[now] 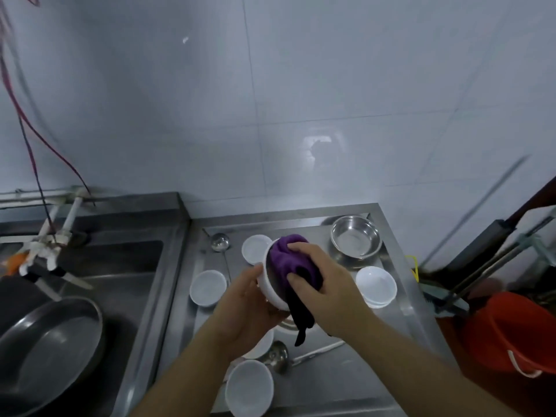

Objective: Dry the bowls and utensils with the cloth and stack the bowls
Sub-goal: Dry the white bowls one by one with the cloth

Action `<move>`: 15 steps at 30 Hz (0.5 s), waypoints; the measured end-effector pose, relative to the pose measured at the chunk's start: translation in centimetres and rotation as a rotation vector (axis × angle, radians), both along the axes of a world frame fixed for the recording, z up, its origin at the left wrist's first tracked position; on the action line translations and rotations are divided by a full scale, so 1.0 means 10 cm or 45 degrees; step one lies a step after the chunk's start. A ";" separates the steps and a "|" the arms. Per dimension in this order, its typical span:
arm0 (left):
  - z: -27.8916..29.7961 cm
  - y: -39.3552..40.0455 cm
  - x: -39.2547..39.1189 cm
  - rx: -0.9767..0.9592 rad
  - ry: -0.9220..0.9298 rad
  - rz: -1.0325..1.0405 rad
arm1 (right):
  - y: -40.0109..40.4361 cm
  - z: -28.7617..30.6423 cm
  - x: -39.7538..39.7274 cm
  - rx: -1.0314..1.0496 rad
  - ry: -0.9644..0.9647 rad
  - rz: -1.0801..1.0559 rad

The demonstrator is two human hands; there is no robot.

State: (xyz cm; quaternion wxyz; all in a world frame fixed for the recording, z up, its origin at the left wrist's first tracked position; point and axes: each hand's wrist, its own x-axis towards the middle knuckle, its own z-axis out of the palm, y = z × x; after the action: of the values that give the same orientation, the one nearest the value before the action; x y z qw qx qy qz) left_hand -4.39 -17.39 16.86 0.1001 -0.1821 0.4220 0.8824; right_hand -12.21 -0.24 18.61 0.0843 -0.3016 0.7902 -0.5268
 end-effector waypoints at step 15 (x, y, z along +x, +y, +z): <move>0.36 -0.39 0.49 0.025 0.310 -0.096 | -0.45 0.61 0.42 0.434 0.672 0.383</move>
State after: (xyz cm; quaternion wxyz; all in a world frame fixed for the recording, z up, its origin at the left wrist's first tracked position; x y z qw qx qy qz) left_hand 0.47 -21.28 20.50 0.0831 -0.0566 0.4291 0.8976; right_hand -8.06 -4.75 24.69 0.0029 -0.5222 0.8081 -0.2726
